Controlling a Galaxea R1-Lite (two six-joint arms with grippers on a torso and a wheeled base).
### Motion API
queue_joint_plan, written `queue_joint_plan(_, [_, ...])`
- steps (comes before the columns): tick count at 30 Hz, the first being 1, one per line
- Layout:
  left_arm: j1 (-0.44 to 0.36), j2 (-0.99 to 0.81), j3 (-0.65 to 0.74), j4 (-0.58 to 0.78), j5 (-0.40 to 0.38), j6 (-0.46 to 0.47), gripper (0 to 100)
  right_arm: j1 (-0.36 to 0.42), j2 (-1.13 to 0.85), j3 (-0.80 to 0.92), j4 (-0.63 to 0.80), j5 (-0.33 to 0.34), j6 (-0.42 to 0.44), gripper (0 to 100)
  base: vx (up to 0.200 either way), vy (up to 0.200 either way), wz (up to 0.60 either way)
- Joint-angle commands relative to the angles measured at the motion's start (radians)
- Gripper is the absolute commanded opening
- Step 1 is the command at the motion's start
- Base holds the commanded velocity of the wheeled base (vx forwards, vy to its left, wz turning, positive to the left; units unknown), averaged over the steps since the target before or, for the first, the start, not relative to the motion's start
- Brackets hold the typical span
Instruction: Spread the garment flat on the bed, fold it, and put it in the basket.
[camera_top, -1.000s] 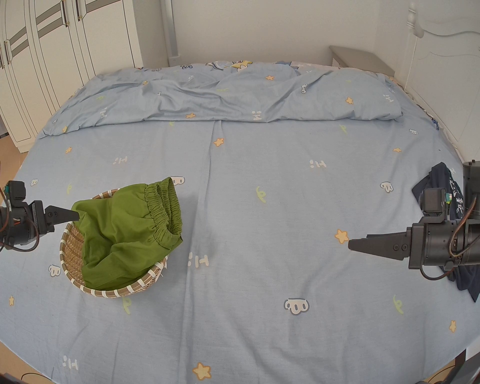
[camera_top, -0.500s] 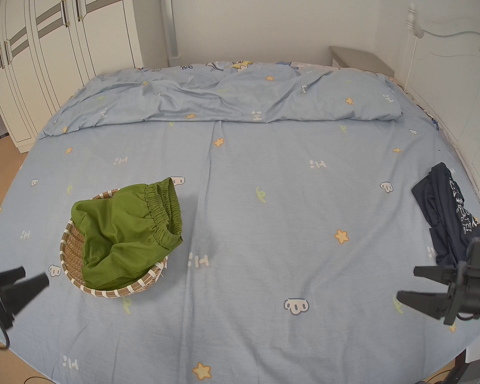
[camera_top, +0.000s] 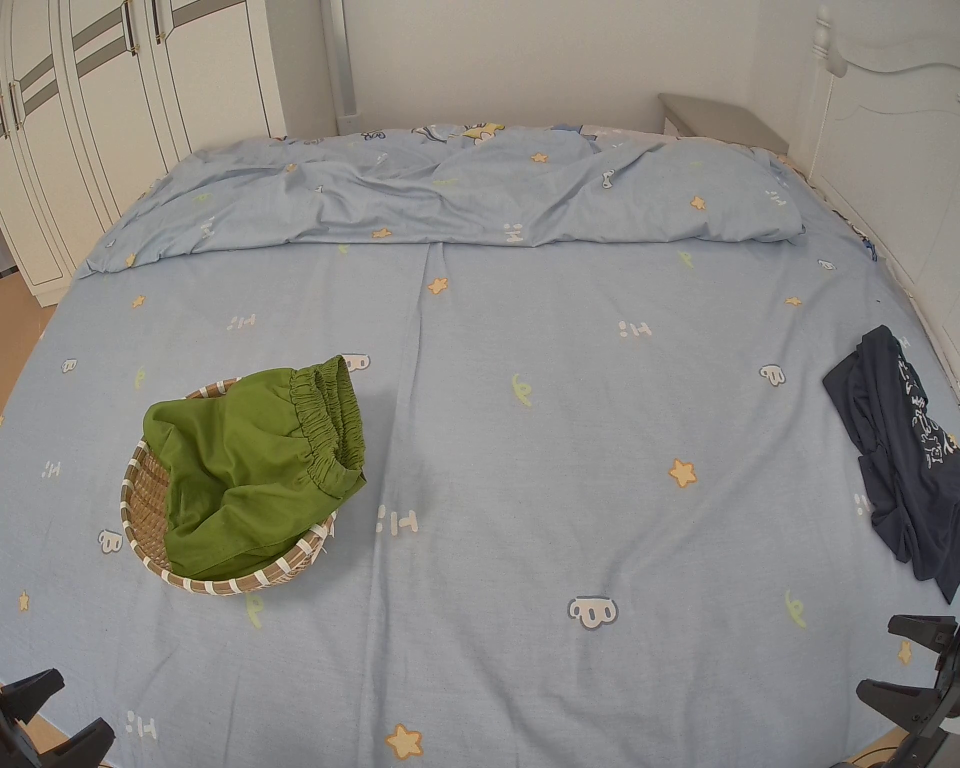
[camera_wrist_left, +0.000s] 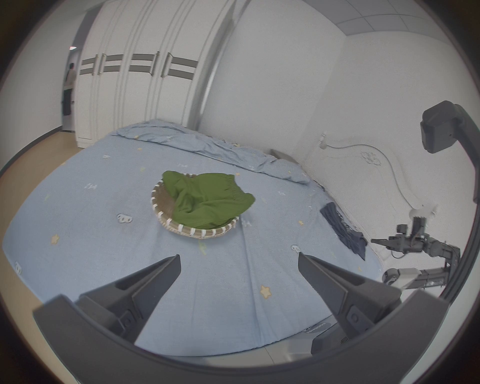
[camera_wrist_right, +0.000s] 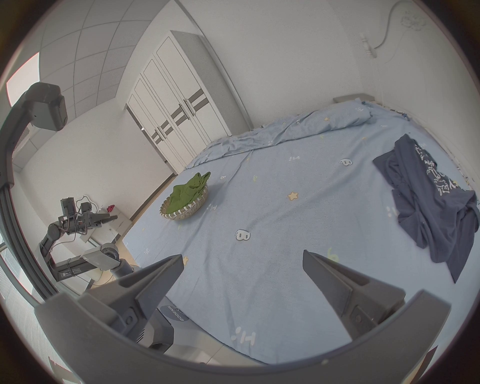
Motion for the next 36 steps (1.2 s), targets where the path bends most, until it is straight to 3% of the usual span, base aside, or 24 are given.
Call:
queue_joint_plan(1, [-0.008,-0.088,0.034,0.011,0.037,-0.023,100,-0.025,-0.086,0.01,0.012,-0.002,0.002,100,0.0,0.0,0.0])
queue_joint_plan(7, [-0.005,-0.14,0.103,0.001,0.139,-0.029,100,-0.048,-0.147,0.041,0.044,-0.003,0.002,100,0.0,0.0,0.0])
queue_joint_plan(10, [-0.005,-0.14,0.173,-0.024,0.333,-0.032,100,-0.078,-0.208,0.048,0.144,-0.015,0.004,100,0.0,0.0,0.0])
queue_joint_plan(11, [-0.005,-0.14,0.173,-0.024,0.333,-0.032,100,-0.078,-0.208,0.048,0.144,-0.015,0.004,100,0.0,0.0,0.0])
queue_joint_plan(12, [0.002,-0.143,0.239,-0.055,0.435,-0.024,100,-0.099,-0.236,0.058,0.192,-0.038,-0.004,100,0.0,0.0,0.0])
queue_joint_plan(13, [0.019,-0.148,0.259,-0.09,0.458,-0.024,100,-0.107,-0.262,0.073,0.199,-0.048,-0.004,100,0.0,0.0,0.0])
queue_joint_plan(18, [0.07,-0.22,0.316,-0.207,0.464,0.005,100,-0.113,-0.389,0.091,0.205,-0.063,0.007,100,0.0,0.0,0.0])
queue_joint_plan(20, [0.07,-0.24,0.334,-0.228,0.465,0.066,100,-0.117,-0.402,0.096,0.202,-0.098,-0.001,100,0.0,0.0,0.0])
queue_joint_plan(24, [0.07,-0.24,0.409,-0.392,0.45,0.16,100,-0.116,-0.402,0.101,0.198,-0.246,-0.002,100,0.0,0.0,0.0])
queue_joint_plan(25, [0.07,-0.24,0.415,-0.406,0.445,0.166,100,-0.116,-0.402,0.104,0.196,-0.255,-0.002,100,0.0,0.0,0.0])
queue_joint_plan(27, [0.073,-0.24,0.475,-0.53,0.375,0.226,100,-0.117,-0.403,0.162,0.092,-0.393,-0.004,100,0.0,0.0,0.0])
queue_joint_plan(28, [0.073,-0.24,0.475,-0.535,0.366,0.226,100,-0.117,-0.403,0.179,0.058,-0.419,-0.004,100,0.0,0.0,0.0])
queue_joint_plan(29, [0.073,-0.24,0.475,-0.515,0.347,0.219,100,-0.117,-0.402,0.236,-0.077,-0.486,-0.009,100,0.0,0.0,0.0])
queue_joint_plan(30, [0.071,-0.24,0.472,-0.503,0.346,0.216,100,-0.124,-0.403,0.265,-0.149,-0.509,-0.019,100,0.0,0.0,0.0])
queue_joint_plan(32, [0.071,-0.24,0.468,-0.496,0.346,0.212,100,-0.157,-0.403,0.292,-0.227,-0.509,-0.033,100,0.0,0.0,0.0])
queue_joint_plan(33, [0.071,-0.24,0.469,-0.5,0.344,0.213,100,-0.245,-0.403,0.292,-0.227,-0.505,-0.047,100,0.0,0.0,0.0])
queue_joint_plan(36, [0.071,-0.24,0.471,-0.5,0.344,0.215,100,-0.364,-0.494,0.292,-0.213,-0.459,-0.128,100,0.0,0.0,0.0])
